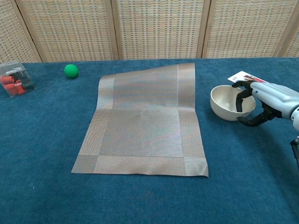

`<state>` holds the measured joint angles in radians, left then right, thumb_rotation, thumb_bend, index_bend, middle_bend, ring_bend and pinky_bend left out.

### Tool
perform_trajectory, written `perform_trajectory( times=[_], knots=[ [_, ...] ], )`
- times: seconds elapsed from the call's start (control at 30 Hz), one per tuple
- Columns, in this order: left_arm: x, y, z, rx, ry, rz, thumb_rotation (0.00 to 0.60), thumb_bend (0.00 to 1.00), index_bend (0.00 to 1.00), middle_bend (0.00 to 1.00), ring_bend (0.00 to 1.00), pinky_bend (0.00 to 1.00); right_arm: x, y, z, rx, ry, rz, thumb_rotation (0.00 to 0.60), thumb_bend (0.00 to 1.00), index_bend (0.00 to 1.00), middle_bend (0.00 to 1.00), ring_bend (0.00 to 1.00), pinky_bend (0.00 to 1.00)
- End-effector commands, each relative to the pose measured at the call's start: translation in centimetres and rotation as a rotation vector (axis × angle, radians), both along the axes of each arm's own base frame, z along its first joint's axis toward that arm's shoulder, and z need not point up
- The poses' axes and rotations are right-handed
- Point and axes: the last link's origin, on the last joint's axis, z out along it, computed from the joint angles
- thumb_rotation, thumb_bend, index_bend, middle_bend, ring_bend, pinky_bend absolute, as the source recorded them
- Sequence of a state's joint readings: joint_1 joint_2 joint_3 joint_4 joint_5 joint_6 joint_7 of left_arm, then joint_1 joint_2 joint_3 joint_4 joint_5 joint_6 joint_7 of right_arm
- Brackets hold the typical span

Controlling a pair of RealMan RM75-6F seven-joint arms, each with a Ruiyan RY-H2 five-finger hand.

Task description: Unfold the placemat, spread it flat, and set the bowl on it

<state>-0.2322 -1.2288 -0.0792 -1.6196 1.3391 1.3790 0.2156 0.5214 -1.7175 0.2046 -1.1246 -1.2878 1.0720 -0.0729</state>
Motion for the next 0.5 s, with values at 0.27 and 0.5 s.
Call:
perform_trajectory(
  times=[0.27, 0.5],
  knots=[
    [-0.1, 0.1, 0.2, 0.007, -0.007, 0.004, 0.6, 0.27, 0.0, 0.0, 0.0, 0.0, -1.0, -0.8, 2.2, -0.06, 0.061, 0.0, 0.6, 0.59, 0.67, 0.15, 0.0, 0.11],
    [0.0, 0.0, 0.2, 0.007, -0.008, 0.001, 0.6, 0.27, 0.0, 0.0, 0.0, 0.0, -3.2, -2.0, 5.2, -0.113, 0.117, -0.056, 0.6, 0.58, 0.67, 0.15, 0.0, 0.11]
  ],
)
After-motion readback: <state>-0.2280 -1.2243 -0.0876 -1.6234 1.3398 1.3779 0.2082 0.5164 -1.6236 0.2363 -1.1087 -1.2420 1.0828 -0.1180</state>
